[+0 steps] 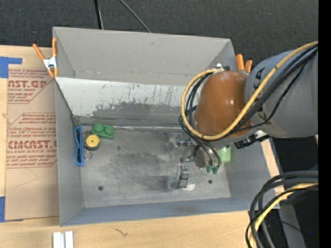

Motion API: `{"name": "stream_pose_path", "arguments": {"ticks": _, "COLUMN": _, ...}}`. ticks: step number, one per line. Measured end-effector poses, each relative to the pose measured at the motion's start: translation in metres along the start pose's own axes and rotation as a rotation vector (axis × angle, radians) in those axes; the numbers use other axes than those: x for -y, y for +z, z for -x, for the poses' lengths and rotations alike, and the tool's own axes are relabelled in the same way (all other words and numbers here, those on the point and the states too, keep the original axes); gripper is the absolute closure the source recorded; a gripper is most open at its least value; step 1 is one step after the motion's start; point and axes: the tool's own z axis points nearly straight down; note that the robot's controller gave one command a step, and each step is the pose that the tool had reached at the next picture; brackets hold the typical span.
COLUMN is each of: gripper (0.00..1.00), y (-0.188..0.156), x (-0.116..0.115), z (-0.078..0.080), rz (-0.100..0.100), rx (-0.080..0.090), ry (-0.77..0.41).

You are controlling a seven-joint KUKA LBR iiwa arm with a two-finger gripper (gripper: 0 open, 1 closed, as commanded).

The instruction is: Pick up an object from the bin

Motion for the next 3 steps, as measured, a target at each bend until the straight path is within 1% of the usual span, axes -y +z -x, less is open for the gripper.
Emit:
{"name": "stream_pose_path", "arguments": {"ticks": 1, "gripper": 0.0, "y": 0.074, "x": 0.063, "z": -0.008, "rz": -0.003, "rx": -0.008, "ry": -0.042}}
{"name": "stream_pose_path", "arguments": {"ticks": 2, "gripper": 0.0, "y": 0.084, "x": 0.116, "z": -0.019, "rz": -0.003, "rx": 0.01, "ry": -0.114}}
{"name": "stream_pose_path", "arguments": {"ticks": 3, "gripper": 0.0, "y": 0.084, "x": 0.13, "z": -0.016, "rz": -0.002, "rx": 0.008, "ry": -0.139}}
